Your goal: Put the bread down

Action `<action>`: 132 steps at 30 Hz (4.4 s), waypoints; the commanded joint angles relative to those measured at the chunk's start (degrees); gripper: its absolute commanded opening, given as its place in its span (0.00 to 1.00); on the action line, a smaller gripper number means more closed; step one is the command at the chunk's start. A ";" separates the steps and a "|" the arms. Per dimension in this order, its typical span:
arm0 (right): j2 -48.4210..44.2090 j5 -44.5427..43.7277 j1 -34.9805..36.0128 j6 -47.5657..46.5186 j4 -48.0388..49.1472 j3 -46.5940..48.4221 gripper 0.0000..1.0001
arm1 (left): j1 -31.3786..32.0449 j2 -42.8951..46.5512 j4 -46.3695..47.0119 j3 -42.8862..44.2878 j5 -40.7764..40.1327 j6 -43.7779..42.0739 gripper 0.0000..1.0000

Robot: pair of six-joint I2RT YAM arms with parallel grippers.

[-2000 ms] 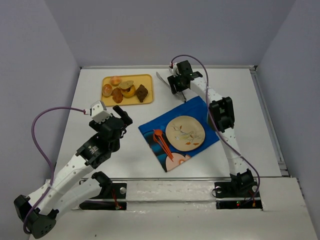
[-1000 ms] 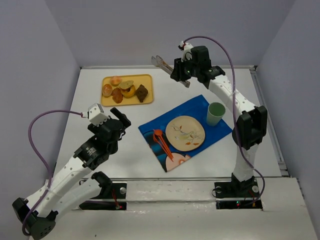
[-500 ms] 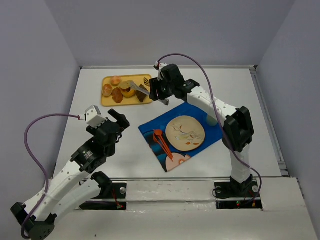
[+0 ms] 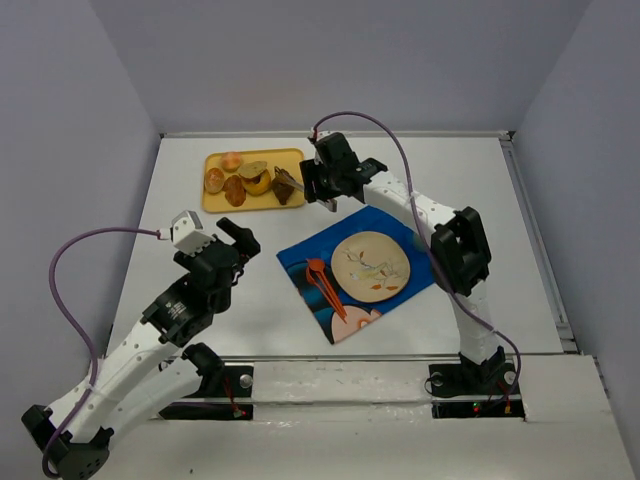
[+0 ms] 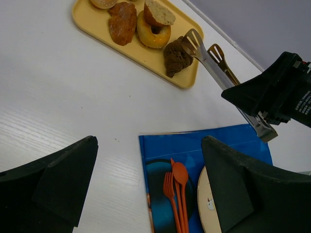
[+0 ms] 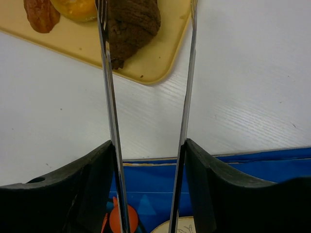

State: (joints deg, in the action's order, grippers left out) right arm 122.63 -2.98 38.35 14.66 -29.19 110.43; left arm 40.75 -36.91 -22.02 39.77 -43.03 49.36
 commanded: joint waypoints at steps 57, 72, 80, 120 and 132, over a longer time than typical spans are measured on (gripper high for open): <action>-62.31 -0.81 1.99 14.35 -9.82 -57.24 0.40 | -0.23 -1.15 6.73 -3.29 4.79 -2.43 0.99; -65.33 -0.35 1.99 15.23 -18.62 -58.23 0.65 | -0.24 -1.24 6.82 -3.56 5.15 -2.43 0.99; -64.09 -5.36 1.99 13.56 -19.06 -52.26 0.56 | -0.24 -1.06 6.73 -3.56 4.88 -2.43 0.99; 7.09 6.42 6.03 -14.98 8.98 17.97 0.57 | -0.23 0.61 5.06 -3.21 1.54 -0.85 0.99; 17.37 -5.19 9.11 -33.46 7.04 27.64 0.51 | -0.23 1.57 4.79 -3.38 1.36 -0.41 0.99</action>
State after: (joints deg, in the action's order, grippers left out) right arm 138.19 -3.95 47.53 -12.32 -22.74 133.53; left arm 40.75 -36.12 -17.82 36.34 -39.09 48.31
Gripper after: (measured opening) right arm 0.527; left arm 0.990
